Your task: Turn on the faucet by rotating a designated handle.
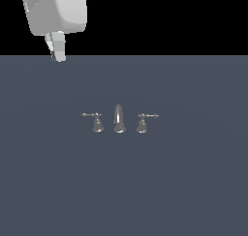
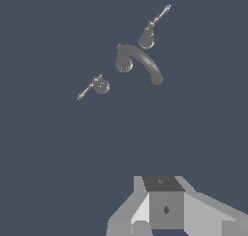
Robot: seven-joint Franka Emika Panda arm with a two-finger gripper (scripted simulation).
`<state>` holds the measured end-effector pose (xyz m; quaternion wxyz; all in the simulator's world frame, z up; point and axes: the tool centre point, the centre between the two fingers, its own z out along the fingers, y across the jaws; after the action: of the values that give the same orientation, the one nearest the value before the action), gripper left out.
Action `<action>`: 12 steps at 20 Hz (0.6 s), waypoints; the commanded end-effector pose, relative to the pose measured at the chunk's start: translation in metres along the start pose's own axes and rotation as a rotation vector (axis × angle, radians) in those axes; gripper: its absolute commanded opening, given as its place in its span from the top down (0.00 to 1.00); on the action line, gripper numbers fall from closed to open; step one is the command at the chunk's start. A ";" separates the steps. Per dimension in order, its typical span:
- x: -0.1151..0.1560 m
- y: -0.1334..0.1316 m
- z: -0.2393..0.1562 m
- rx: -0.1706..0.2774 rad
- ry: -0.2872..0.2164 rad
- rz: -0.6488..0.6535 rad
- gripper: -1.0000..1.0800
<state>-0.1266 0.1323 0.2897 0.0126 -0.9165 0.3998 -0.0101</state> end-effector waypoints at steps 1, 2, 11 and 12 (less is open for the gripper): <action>0.003 -0.011 0.012 0.000 -0.001 0.045 1.00; 0.004 -0.015 0.017 0.000 -0.001 0.062 1.00; 0.018 -0.047 0.057 -0.003 -0.003 0.206 1.00; 0.020 -0.050 0.061 -0.004 -0.003 0.221 1.00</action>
<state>-0.0803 0.1506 0.2366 0.0123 -0.8727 0.4881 -0.0068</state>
